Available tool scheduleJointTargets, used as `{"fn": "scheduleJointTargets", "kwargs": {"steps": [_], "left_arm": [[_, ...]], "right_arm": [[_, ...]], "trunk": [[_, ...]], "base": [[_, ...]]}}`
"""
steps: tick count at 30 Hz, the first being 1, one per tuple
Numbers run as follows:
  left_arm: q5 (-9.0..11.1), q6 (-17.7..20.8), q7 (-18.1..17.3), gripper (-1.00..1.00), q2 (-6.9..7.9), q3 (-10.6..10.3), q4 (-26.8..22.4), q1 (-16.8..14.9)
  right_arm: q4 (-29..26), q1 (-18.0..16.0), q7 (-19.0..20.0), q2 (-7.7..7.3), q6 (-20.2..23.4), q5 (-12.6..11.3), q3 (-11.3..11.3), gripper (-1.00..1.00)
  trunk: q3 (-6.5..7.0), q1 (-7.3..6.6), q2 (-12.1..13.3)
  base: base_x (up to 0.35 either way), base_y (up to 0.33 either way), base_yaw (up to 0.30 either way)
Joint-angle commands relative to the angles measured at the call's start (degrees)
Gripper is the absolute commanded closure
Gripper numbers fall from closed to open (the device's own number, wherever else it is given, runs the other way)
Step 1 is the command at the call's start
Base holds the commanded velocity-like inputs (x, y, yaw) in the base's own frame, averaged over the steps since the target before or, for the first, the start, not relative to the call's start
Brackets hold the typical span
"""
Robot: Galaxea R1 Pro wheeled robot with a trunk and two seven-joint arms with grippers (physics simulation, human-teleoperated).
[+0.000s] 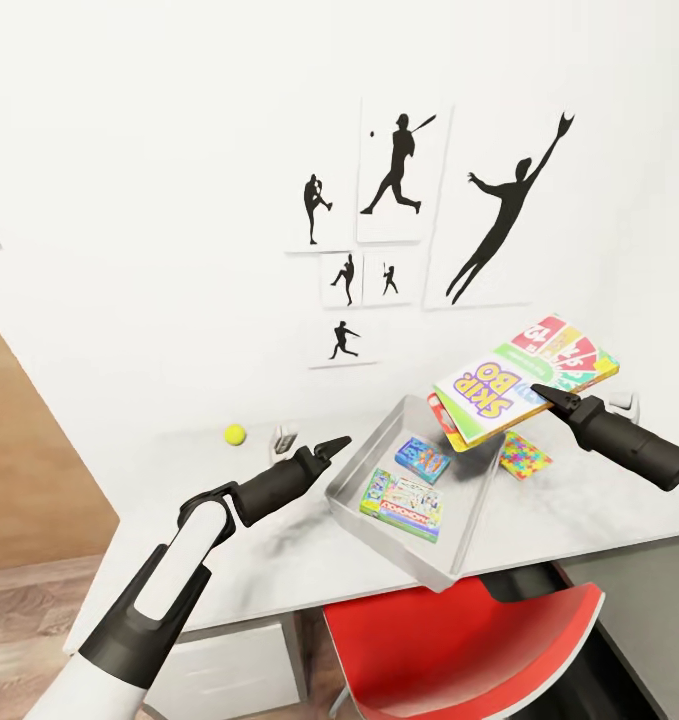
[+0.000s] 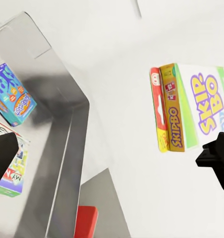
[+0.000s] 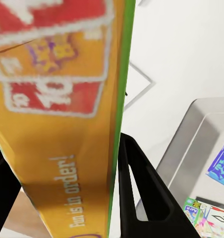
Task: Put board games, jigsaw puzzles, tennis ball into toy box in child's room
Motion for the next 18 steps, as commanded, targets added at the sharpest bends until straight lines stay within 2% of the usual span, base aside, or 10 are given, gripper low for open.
{"fn": "scheduleJointTargets", "kwargs": {"steps": [1, 8, 18], "left_arm": [[0.2, 0.1, 0.0, -1.0, 0.04, 0.0, 0.0, -0.1], [0.2, 0.1, 0.0, -1.0, -0.02, 0.0, 0.0, -0.1], [0.2, 0.2, 0.2, -1.0, -0.03, -0.1, 0.0, -0.2]], "right_arm": [[0.0, -0.1, 0.7, 0.01, 0.3, 0.5, -0.1, 1.0], [-0.1, 0.0, 0.7, 0.02, 0.3, 0.5, -0.1, 1.0], [-0.1, 0.0, 0.6, 0.07, 0.3, 0.5, 0.0, 1.0]], "trunk": [[-0.12, 0.03, -0.1], [-0.12, 0.03, -0.1], [-0.12, 0.03, -0.1]], "base": [[0.0, -0.001, -0.003], [0.013, -0.042, -0.001], [0.064, -0.216, 0.0]]}}
